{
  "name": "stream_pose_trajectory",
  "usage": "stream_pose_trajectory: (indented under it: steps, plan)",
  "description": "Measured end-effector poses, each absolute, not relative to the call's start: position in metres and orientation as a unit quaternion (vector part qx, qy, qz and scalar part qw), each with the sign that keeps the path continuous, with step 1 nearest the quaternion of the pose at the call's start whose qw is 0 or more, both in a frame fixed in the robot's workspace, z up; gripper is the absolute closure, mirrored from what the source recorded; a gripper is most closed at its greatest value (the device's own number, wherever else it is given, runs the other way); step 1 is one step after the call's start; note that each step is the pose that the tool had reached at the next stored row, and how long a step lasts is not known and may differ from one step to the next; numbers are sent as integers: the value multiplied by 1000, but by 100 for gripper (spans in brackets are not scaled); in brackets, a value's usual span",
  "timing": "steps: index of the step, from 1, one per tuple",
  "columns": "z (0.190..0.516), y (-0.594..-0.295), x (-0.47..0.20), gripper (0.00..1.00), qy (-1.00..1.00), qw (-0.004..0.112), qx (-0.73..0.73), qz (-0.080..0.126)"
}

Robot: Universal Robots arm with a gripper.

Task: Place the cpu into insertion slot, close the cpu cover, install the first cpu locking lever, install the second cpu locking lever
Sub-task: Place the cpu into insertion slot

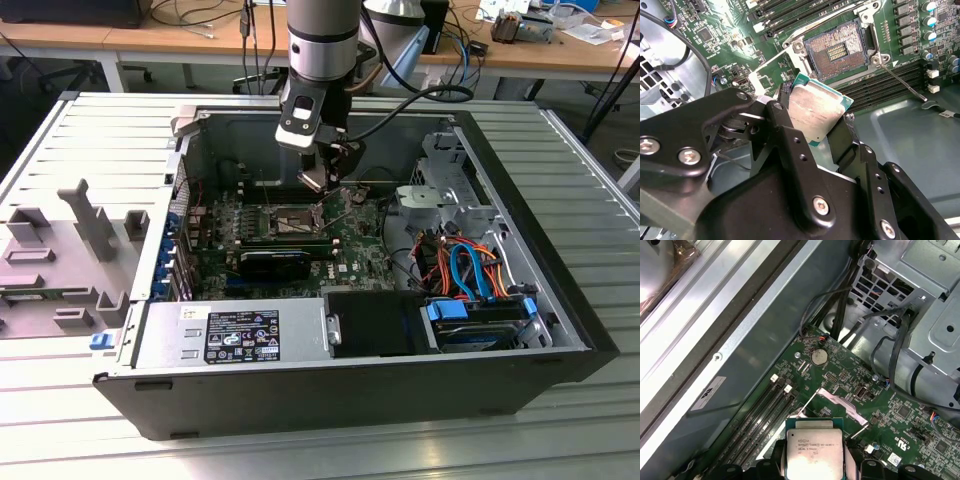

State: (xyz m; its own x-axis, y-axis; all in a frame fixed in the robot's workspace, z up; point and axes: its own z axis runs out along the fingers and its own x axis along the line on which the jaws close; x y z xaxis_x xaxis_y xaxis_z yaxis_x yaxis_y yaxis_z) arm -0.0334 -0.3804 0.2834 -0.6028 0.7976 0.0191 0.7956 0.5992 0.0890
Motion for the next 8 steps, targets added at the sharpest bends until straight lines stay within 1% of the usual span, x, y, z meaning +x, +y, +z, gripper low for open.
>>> stream_pose_trajectory:
  steps: [8]
  plan:
    - [283,-380,-33,45,893,11,448,44]
